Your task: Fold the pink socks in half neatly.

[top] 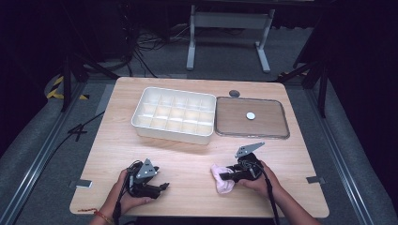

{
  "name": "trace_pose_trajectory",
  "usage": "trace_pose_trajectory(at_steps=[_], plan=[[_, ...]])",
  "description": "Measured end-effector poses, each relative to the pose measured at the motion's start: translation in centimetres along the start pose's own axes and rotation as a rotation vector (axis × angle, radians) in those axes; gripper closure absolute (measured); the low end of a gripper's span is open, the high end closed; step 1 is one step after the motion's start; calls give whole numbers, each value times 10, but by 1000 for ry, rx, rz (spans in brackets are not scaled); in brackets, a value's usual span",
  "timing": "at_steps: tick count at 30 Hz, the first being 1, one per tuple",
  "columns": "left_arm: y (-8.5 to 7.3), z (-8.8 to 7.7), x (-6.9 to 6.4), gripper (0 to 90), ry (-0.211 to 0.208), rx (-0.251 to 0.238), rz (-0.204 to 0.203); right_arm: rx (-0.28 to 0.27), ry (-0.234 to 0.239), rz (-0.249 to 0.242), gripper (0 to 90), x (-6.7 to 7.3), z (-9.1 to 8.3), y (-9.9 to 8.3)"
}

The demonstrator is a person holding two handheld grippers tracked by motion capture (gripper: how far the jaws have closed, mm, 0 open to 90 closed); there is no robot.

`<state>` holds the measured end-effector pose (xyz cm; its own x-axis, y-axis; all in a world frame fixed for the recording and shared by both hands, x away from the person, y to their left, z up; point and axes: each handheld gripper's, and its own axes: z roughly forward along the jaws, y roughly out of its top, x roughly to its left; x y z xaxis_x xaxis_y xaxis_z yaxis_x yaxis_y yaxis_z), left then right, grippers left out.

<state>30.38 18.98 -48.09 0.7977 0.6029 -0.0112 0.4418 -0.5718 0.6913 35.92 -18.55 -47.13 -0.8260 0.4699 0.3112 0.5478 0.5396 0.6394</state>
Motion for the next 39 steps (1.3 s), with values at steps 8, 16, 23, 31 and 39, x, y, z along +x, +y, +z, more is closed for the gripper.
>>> trace_pose_trajectory(at_steps=[8, 16, 23, 31, 39], plan=[[0, 2, 2, 160, 29, 1, -23, 3, -43, -75, 701, 8, -1, 2], [0, 2, 2, 149, 29, 6, -28, -38, -77, -121, 709, 15, -10, 2], [1, 4, 1, 148, 30, 2, -39, -94, -117, -145, 709, 16, -23, 2], [1, 3, 2, 147, 37, 5, -31, -145, -146, -166, 709, 17, -32, 4], [1, 3, 2, 148, 37, 5, -31, -188, -170, -189, 709, 16, -38, 9]])
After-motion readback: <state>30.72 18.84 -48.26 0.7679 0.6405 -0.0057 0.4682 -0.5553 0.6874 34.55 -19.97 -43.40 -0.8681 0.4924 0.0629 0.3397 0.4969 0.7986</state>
